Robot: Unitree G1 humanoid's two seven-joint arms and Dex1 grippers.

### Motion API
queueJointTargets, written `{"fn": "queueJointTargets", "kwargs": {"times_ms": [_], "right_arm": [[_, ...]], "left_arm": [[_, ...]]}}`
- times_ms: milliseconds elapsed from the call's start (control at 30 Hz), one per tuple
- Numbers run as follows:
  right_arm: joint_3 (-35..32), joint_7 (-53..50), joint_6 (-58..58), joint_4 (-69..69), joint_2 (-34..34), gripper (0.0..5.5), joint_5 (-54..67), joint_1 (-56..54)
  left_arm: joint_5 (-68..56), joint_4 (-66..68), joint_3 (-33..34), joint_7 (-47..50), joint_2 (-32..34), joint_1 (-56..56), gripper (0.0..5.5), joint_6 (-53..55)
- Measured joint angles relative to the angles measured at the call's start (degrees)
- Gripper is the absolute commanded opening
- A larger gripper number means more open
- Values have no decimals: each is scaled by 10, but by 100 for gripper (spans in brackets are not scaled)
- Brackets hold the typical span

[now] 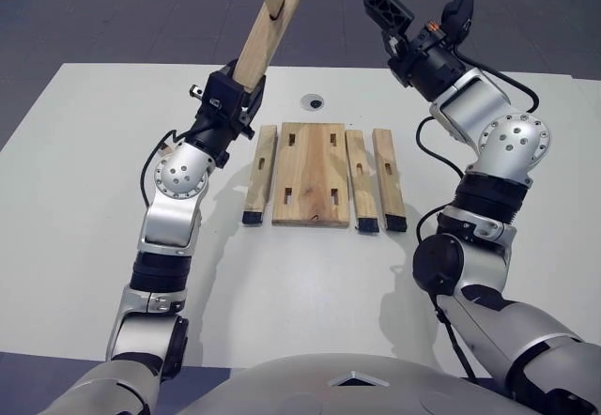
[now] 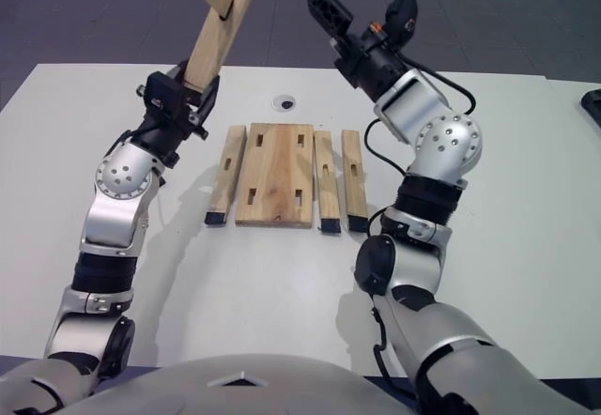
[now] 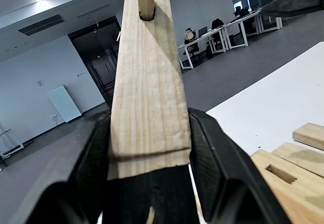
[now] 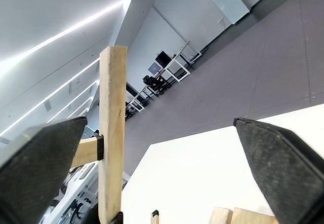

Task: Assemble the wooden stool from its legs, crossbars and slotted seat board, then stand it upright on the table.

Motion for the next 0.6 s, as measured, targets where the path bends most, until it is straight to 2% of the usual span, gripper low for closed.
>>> {"fn": "queueJointTargets", "kwargs": {"times_ms": [233, 600], "right_arm": [[19, 78, -42, 48, -27, 540, 14, -28], [16, 96, -68, 109, -59, 360, 21, -55]], "left_arm": [[16, -45, -55, -17, -23, 25, 204, -12], [28, -61, -73, -21, -33, 48, 204, -12]]}}
